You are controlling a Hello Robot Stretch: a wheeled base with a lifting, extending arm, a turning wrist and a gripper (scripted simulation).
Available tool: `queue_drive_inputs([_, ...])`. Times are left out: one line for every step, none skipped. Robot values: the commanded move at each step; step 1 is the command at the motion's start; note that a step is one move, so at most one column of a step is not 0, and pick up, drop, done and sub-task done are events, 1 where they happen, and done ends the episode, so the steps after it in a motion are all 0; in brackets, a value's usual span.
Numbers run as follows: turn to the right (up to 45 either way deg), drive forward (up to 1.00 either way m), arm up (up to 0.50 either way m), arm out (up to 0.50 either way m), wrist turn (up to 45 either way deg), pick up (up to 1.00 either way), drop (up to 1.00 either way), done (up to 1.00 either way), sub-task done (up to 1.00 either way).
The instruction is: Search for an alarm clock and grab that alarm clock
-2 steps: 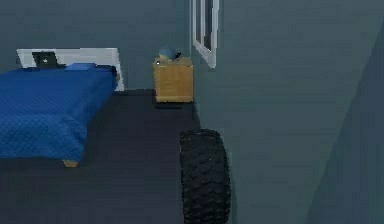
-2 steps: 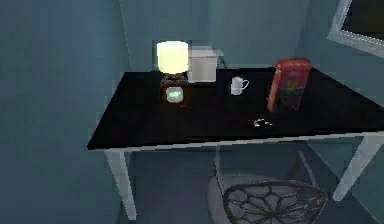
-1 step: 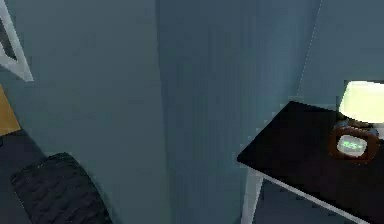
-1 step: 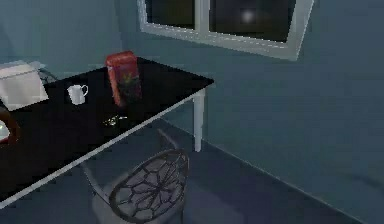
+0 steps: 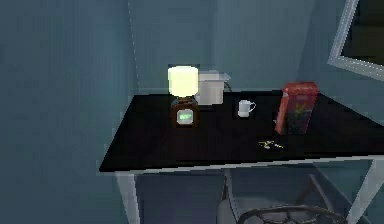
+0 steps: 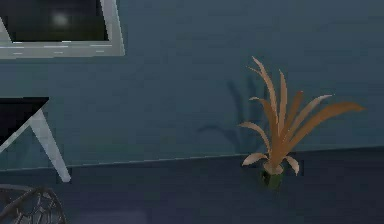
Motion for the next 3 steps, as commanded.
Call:
queue_drive_inputs([12.0,0.00,0.00,0.00,0.0,0.00,0.00,0.00,0.00])
queue_drive_inputs([0.0,0.30,0.00,0.00,0.0,0.00,0.00,0.00,0.00])
queue_drive_inputs([-45.0,0.00,0.00,0.00,0.0,0.00,0.00,0.00,0.00])
